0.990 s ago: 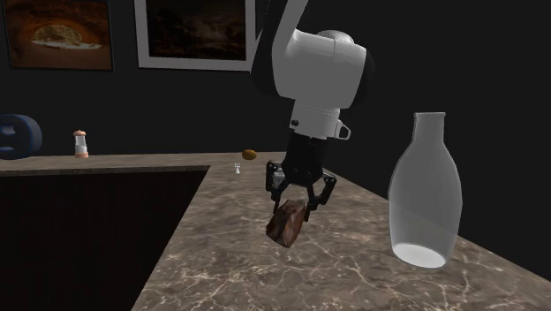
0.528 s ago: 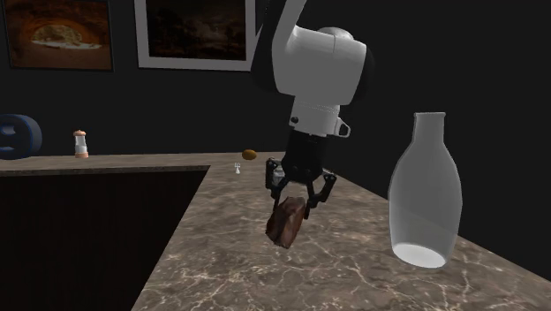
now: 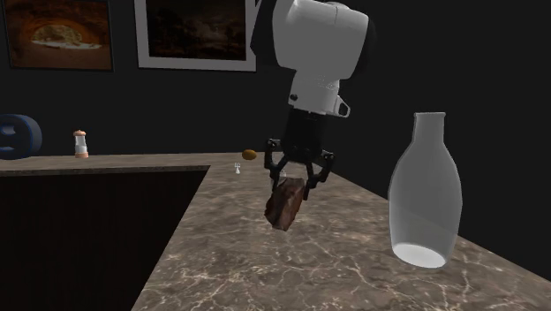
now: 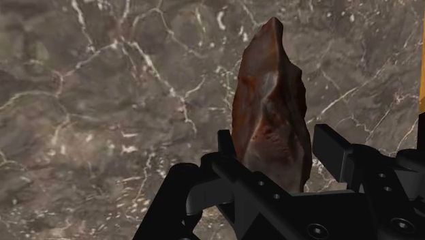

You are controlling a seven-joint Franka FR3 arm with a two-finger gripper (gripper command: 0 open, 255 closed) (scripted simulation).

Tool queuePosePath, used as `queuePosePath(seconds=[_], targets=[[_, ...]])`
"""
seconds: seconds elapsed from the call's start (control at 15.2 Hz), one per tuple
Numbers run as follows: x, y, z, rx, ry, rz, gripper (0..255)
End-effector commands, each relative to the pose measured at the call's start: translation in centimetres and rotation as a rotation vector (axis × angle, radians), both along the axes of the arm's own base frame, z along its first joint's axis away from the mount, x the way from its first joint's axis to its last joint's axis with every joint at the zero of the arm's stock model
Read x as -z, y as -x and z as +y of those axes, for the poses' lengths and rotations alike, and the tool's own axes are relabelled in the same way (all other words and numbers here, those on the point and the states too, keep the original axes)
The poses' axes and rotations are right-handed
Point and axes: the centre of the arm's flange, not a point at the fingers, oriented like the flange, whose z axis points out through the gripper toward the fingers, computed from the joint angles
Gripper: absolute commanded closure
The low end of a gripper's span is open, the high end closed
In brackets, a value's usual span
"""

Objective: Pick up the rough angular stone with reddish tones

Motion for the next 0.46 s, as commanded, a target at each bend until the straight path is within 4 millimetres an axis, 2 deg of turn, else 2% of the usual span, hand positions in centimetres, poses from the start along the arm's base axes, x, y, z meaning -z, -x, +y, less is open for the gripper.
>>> queuePosePath(seconds=[0.0,0.26,0.4], targets=[[-1.1,0.1,-0.2,0.0,0.0,0.0,255],[-3.2,0.1,-0.2,0.0,0.0,0.0,255],[-3.3,0.1,-0.2,0.0,0.0,0.0,255]])
